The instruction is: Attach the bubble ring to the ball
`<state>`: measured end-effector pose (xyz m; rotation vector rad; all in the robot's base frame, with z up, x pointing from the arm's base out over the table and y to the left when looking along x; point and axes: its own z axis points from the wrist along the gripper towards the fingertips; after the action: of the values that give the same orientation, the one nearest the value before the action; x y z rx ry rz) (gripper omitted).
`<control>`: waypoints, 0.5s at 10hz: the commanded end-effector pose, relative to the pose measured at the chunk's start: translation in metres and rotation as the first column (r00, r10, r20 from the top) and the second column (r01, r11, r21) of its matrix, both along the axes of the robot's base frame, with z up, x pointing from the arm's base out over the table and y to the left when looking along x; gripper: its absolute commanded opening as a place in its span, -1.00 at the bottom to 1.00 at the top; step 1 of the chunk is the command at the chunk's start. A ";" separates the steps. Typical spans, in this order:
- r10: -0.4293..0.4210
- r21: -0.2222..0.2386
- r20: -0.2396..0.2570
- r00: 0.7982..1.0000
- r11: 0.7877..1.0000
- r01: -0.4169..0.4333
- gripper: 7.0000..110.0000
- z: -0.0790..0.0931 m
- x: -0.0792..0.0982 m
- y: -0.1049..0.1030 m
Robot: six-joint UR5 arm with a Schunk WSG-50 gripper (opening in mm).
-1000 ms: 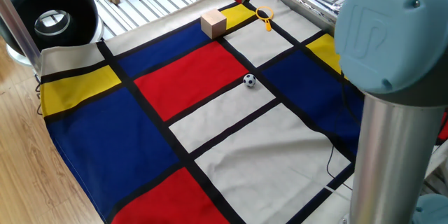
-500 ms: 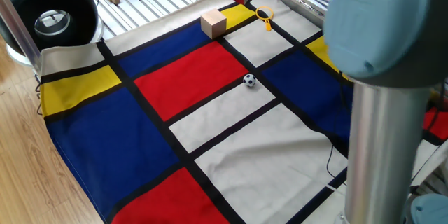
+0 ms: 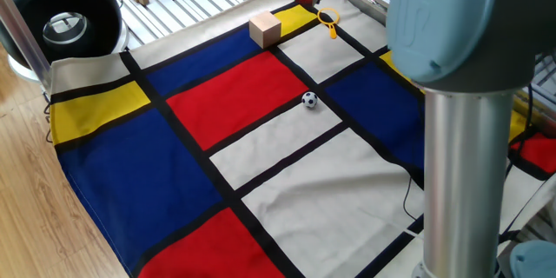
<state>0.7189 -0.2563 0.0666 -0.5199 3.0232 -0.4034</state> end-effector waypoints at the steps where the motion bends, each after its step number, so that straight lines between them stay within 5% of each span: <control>1: 0.020 0.081 0.039 0.999 0.996 -0.023 -1.00 -0.010 0.009 0.005; 3: 0.040 0.097 0.034 0.999 0.994 -0.043 -1.00 -0.025 0.017 -0.002; 5: 0.056 0.040 0.025 0.998 0.998 -0.057 -1.00 -0.029 0.018 -0.032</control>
<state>0.7323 -0.2670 0.0458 -0.5697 2.9891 -0.3237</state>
